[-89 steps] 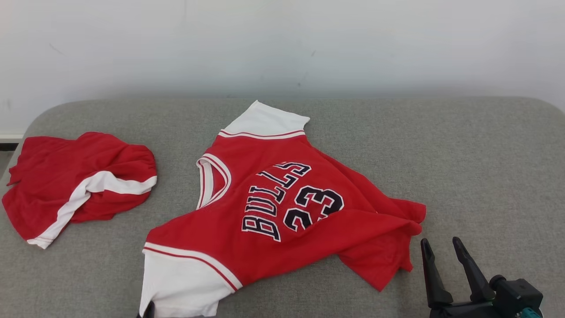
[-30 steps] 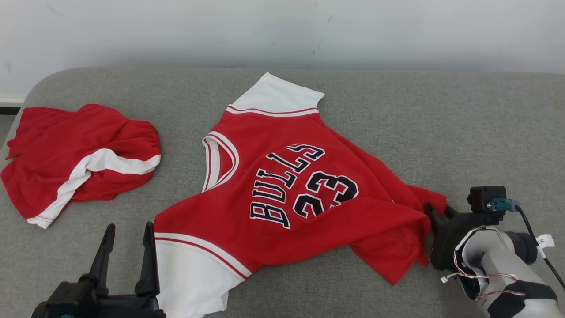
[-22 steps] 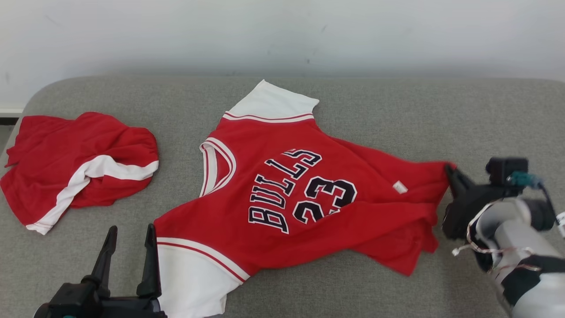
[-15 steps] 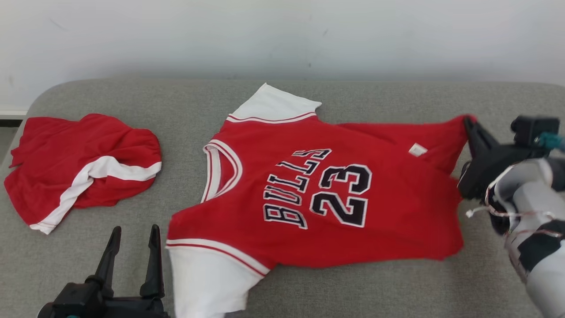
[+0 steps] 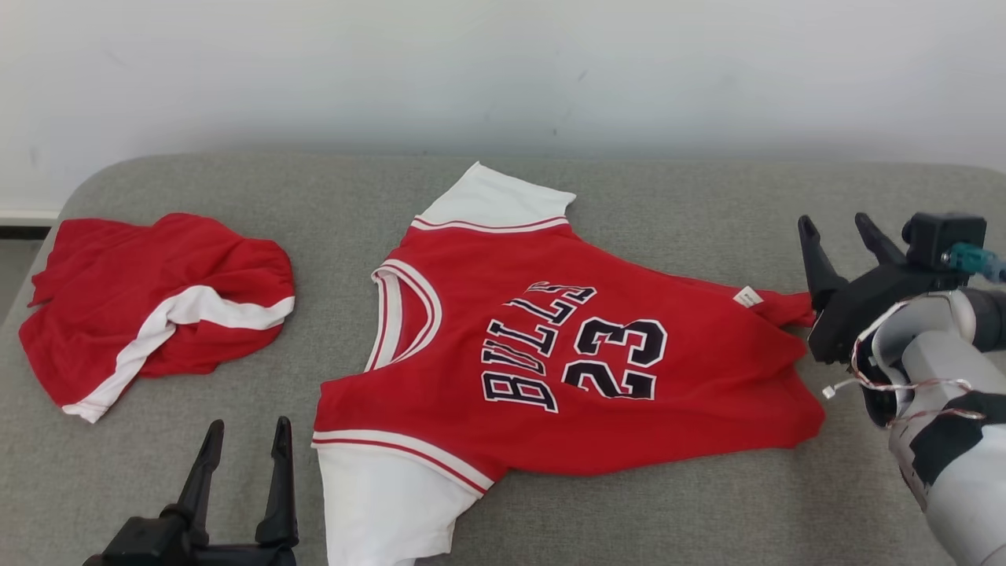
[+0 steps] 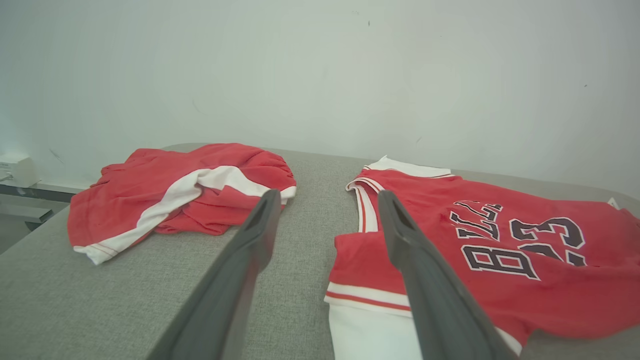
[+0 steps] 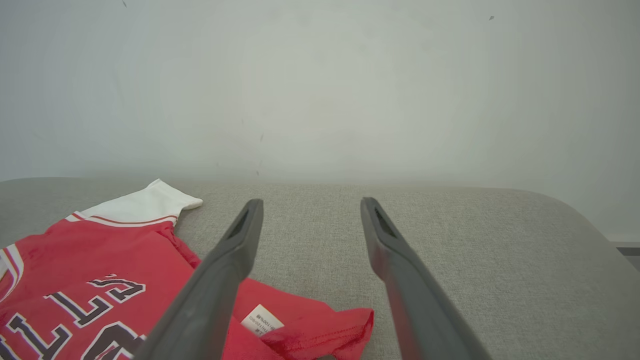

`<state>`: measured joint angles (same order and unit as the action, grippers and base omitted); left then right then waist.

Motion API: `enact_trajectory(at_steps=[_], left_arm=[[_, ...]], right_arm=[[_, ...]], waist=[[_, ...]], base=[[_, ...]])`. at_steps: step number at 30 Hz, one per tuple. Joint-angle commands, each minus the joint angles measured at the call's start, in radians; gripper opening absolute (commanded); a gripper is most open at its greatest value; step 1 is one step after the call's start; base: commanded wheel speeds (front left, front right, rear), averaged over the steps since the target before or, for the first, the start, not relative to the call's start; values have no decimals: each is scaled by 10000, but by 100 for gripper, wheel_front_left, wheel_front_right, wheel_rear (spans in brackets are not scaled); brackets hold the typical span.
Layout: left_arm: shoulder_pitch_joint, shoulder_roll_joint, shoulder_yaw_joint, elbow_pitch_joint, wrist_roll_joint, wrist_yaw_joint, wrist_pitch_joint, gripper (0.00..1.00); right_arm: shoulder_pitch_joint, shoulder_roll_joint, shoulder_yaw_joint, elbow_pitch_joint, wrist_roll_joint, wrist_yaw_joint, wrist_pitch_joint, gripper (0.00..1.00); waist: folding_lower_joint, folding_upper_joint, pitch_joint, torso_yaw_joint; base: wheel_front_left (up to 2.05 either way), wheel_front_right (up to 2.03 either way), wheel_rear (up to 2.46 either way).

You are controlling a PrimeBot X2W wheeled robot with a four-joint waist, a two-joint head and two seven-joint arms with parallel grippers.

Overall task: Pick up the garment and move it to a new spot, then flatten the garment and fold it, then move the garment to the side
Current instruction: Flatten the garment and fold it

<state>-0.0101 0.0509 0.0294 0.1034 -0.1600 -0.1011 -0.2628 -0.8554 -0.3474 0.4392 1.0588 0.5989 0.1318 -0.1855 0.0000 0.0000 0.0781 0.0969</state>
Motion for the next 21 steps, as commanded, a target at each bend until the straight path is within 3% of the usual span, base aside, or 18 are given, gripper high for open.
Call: enact_trajectory(at_steps=[1, 9, 15, 21], left_arm=[[160, -8, 74, -7, 70, 7, -25, 100], [413, -6, 310, -149, 168, 22, -23, 100], [596, -7, 522, -232, 237, -7, -24, 100], [598, -8, 684, -251, 273, -31, -24, 100]], right_arm=[[345, -19, 113, -112, 106, -24, -297, 100], [1605, -315, 204, -1461, 257, -24, -792, 100], [3570, -475, -974, -4110, -392, -24, -785, 100], [6307, 191, -2541, -7025, -1530, -24, -786, 100]], waist=[[0, 0, -205, -197], [0, 0, -478, -620], [0, 0, -605, -890], [0, 0, -631, -1009]], base=[[0, 0, 0], [0, 0, 0], [0, 0, 0], [0, 0, 0]])
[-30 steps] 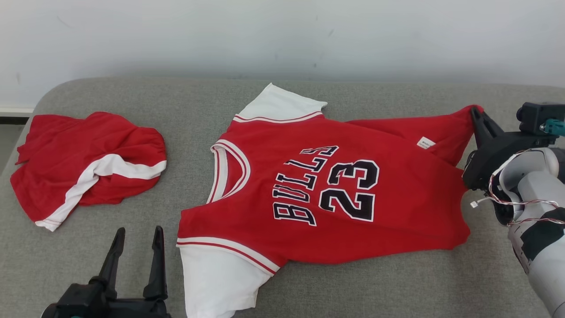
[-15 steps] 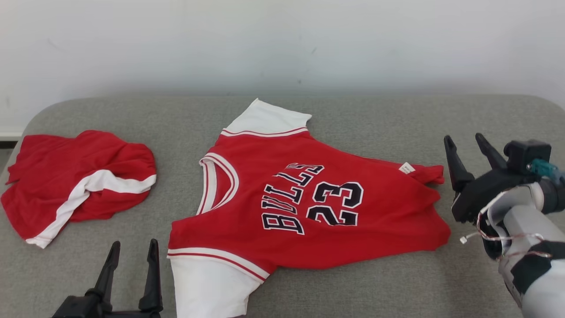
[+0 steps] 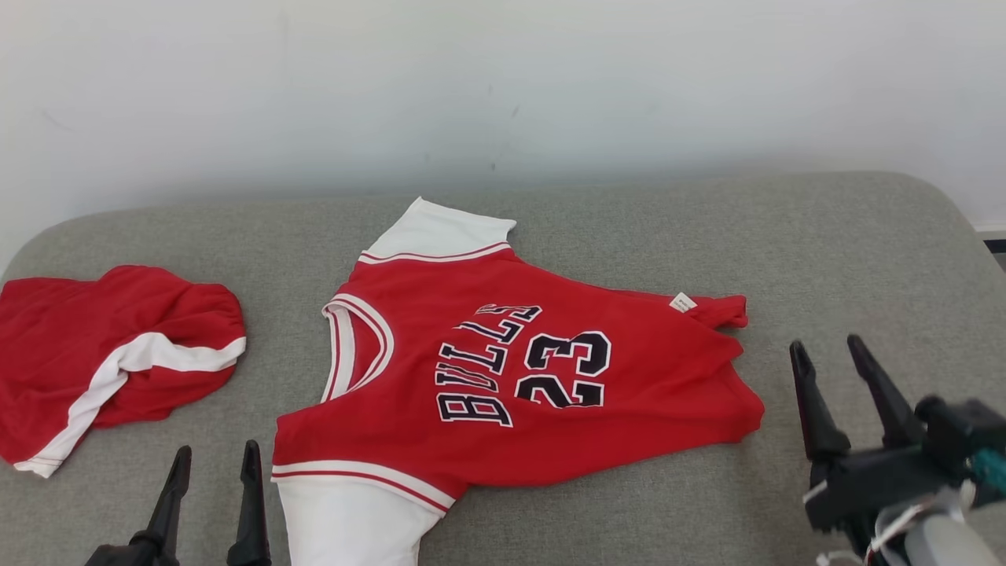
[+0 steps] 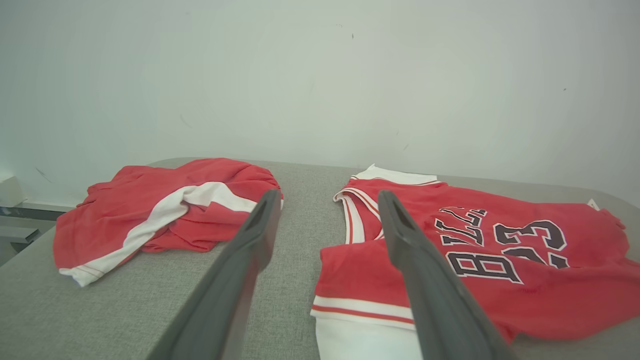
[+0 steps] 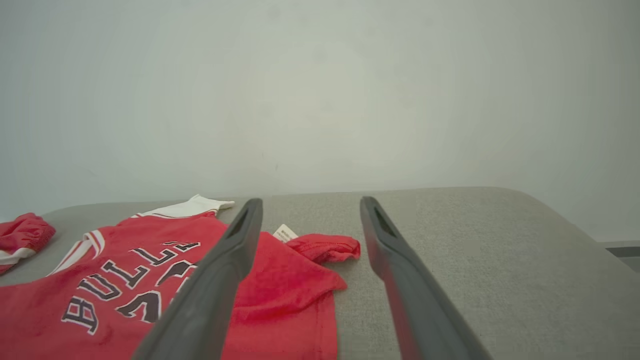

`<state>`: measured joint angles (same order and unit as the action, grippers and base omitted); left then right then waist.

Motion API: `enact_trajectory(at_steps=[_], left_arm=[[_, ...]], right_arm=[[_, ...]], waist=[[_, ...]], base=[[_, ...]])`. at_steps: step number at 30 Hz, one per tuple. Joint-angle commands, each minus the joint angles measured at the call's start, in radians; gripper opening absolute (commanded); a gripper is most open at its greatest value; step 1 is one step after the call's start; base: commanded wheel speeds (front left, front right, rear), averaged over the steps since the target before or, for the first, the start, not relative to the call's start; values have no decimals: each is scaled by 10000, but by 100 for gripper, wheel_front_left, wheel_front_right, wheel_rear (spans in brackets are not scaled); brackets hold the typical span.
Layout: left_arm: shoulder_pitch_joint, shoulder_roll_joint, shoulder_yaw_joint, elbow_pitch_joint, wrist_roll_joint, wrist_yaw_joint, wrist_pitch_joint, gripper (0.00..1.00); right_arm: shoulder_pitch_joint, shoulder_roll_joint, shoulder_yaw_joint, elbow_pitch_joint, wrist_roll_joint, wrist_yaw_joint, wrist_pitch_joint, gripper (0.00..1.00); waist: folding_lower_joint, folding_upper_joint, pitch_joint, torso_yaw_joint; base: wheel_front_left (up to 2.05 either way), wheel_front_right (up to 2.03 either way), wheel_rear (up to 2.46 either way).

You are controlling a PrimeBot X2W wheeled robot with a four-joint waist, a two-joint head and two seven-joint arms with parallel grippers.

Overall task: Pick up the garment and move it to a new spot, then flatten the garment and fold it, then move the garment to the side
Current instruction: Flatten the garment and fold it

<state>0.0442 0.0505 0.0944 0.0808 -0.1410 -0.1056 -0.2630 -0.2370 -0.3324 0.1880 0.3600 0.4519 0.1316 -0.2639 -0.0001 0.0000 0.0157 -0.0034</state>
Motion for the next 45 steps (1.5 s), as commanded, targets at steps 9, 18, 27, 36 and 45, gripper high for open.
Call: enact_trajectory(at_steps=[9, 18, 27, 36, 45], left_arm=[[59, -3, 95, -33, 30, 28, -22, 100], [-162, -3, 26, 17, 35, 15, -22, 100], [-334, -3, -141, 39, -30, -10, -23, 100], [-609, -2, -306, 133, -60, -20, -22, 100], [-634, -2, -325, 164, 9, -9, -22, 100]], right_arm=[[2195, 796, -818, -1487, -960, -22, -3, 100], [1553, 485, -678, -730, -1028, -23, 355, 100], [180, 63, -117, 849, -804, -23, 1083, 100], [-1075, 98, 403, 3200, -328, -23, 1512, 100], [-1757, 364, 1237, 4833, 401, -23, 1006, 0]], waist=[[1, 0, 5, -67], [1, 0, 161, 54], [1, 0, 492, 389], [1, 0, 802, 776], [1, 0, 842, 836]], base=[[0, 0, 0], [0, 0, 0], [0, 0, 0], [0, 0, 0], [0, 0, 0]])
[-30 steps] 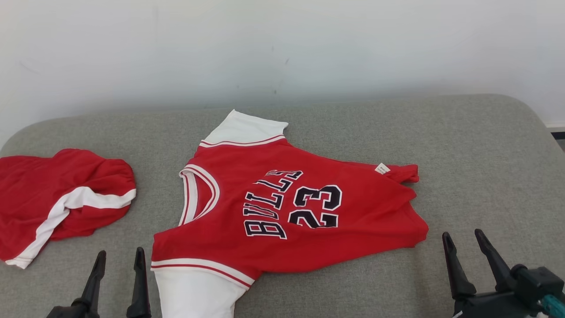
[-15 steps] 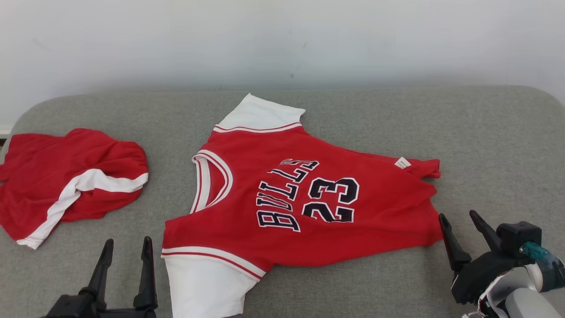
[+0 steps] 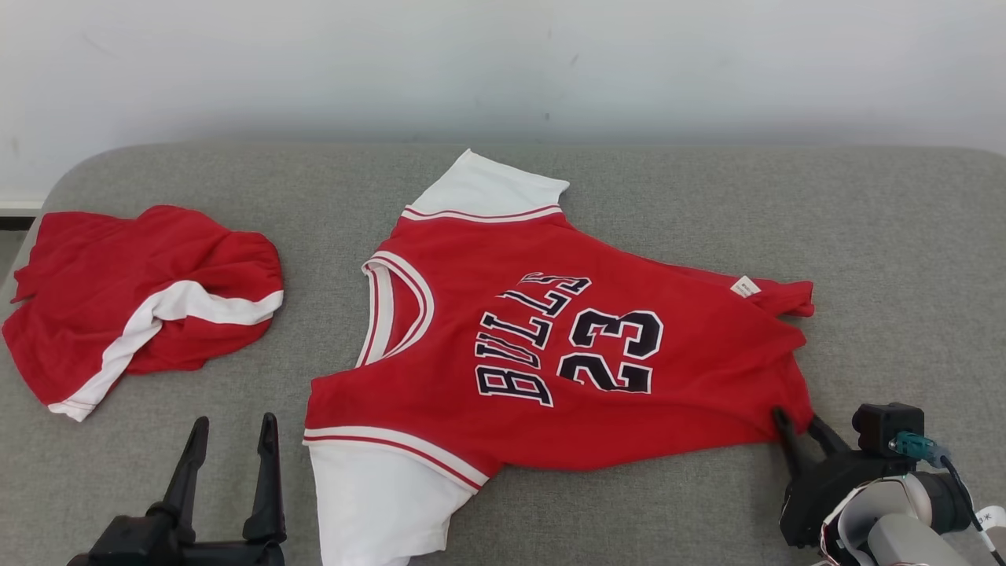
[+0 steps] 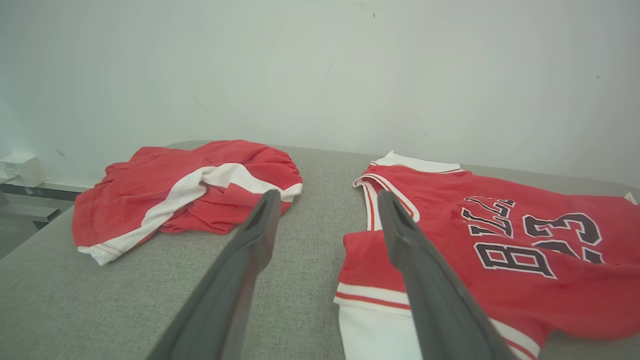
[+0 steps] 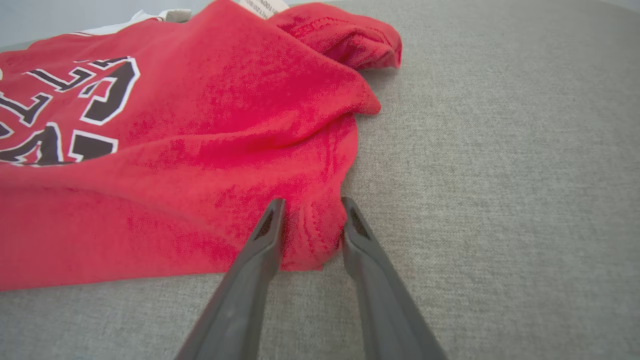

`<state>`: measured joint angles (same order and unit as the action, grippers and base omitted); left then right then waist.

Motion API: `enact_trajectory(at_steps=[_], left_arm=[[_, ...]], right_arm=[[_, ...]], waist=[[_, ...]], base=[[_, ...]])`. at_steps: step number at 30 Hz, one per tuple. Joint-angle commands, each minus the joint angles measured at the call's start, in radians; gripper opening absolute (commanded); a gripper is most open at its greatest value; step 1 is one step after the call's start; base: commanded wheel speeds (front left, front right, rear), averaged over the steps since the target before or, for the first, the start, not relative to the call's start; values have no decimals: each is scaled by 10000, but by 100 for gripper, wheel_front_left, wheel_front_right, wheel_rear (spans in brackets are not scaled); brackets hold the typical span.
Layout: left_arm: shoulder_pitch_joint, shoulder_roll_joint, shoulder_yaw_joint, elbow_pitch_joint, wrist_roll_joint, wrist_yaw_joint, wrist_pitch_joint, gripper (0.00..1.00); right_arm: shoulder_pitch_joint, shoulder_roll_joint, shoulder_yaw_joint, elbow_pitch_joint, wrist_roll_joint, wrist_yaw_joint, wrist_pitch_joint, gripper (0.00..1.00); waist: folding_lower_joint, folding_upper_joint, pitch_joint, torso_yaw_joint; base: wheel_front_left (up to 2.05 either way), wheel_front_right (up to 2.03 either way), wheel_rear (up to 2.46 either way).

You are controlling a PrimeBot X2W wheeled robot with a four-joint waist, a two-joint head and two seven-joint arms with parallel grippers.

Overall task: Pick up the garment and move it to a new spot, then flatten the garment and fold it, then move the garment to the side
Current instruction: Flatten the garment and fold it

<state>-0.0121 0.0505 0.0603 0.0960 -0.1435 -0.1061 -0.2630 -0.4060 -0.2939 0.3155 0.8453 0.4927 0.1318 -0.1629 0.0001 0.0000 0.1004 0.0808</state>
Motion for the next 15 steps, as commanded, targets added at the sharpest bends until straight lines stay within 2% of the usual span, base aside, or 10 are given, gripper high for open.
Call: enact_trajectory(at_steps=[1, 8, 15], left_arm=[[-49, -2, 18, 7, 39, 8, -22, 100], [214, -3, 71, 30, 42, 58, -22, 100], [515, -3, 138, 27, 21, 72, -22, 100]], right_arm=[[-91, -11, 65, 42, 78, -24, -149, 0], [103, -221, 708, -334, 469, -25, -896, 0], [1336, -555, 841, -2158, 698, -25, -1018, 0]], waist=[[-1, 0, -25, -29], [-1, 0, -320, -309], [-1, 0, -719, -681]], base=[[0, 0, 0], [0, 0, 0], [0, 0, 0]])
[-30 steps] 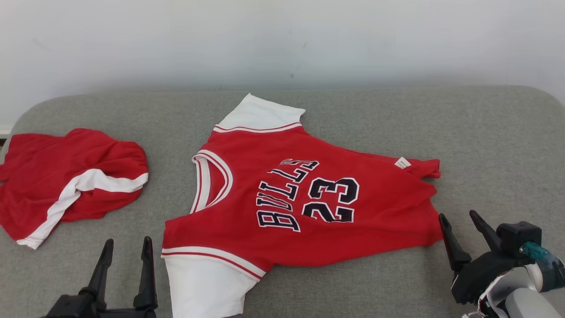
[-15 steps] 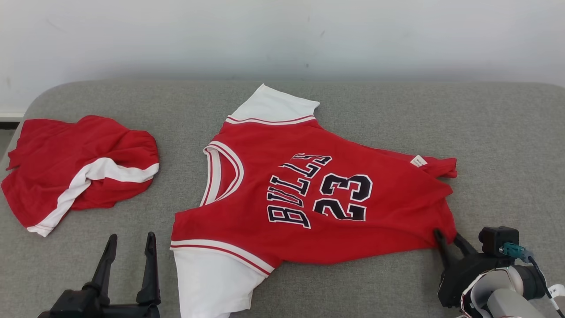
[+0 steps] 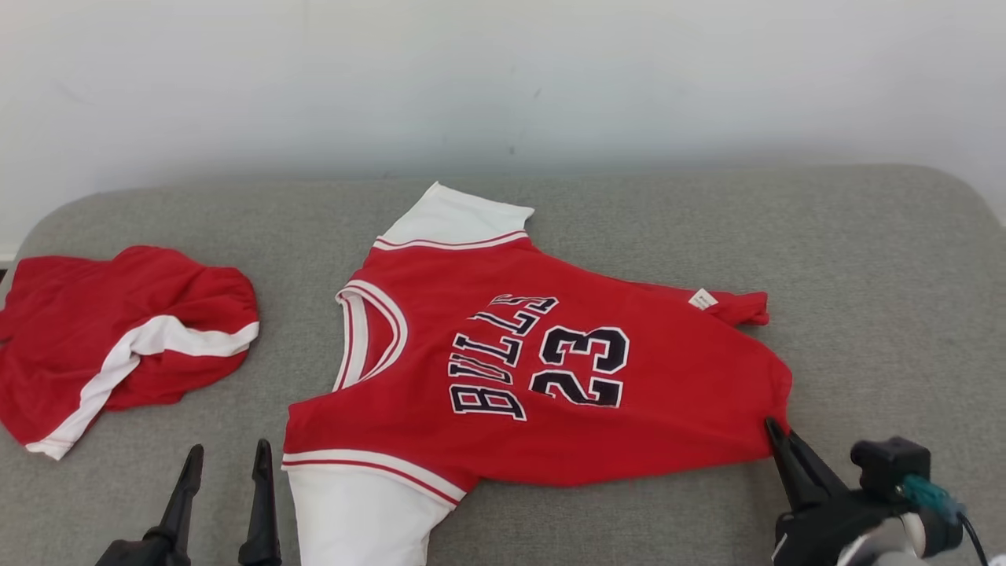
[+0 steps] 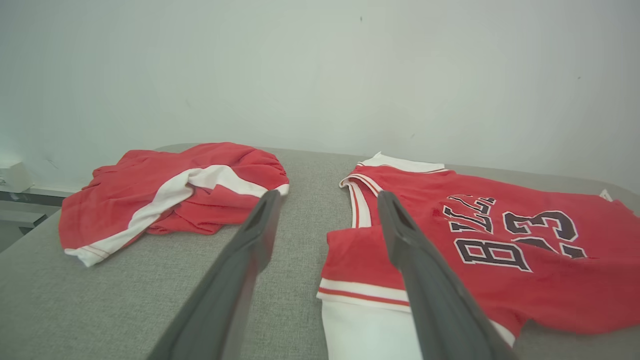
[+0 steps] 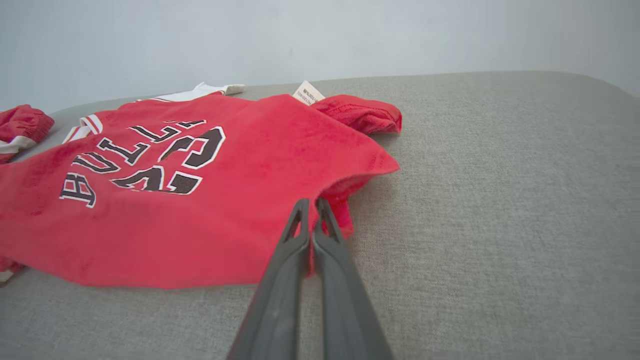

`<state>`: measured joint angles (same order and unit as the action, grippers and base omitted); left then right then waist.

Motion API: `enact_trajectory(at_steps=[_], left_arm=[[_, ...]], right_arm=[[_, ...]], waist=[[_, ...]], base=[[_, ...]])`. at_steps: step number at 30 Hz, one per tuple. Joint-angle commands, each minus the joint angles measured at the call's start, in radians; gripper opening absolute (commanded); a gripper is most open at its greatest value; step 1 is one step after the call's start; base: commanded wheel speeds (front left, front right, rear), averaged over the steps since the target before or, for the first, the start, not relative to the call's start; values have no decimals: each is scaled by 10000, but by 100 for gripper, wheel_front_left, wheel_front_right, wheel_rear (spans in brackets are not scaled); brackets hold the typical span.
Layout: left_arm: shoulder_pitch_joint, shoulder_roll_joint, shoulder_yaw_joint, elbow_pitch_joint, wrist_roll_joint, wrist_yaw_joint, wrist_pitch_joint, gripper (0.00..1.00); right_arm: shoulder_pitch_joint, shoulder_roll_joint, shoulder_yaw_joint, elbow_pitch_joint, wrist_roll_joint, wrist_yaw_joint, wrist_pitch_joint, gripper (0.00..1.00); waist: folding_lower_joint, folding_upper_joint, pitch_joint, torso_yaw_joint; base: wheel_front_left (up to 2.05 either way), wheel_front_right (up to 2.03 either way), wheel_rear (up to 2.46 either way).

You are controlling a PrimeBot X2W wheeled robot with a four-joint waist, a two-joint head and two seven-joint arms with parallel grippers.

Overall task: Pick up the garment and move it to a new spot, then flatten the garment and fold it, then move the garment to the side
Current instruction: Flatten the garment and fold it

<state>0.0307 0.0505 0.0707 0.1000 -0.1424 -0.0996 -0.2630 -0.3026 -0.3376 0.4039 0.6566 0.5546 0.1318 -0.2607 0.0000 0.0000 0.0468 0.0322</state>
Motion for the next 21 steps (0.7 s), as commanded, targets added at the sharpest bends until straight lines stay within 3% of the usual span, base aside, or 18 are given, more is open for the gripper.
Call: enact_trajectory(at_steps=[1, 10, 21], left_arm=[[132, -3, 38, -23, 5, 2, -22, 100], [298, 0, 37, -69, -22, -37, -22, 100], [298, 0, 25, -66, -17, -50, -22, 100]], right_arm=[[550, -171, -90, -612, 115, -25, -40, 0], [3277, -132, -1147, -3580, 393, -25, 909, 0], [4880, 553, -2177, -5457, -95, -25, 2274, 0]], waist=[[0, 0, -211, -236], [0, 0, -364, -467], [0, 0, -348, -417]], base=[[0, 0, 0], [0, 0, 0], [0, 0, 0]])
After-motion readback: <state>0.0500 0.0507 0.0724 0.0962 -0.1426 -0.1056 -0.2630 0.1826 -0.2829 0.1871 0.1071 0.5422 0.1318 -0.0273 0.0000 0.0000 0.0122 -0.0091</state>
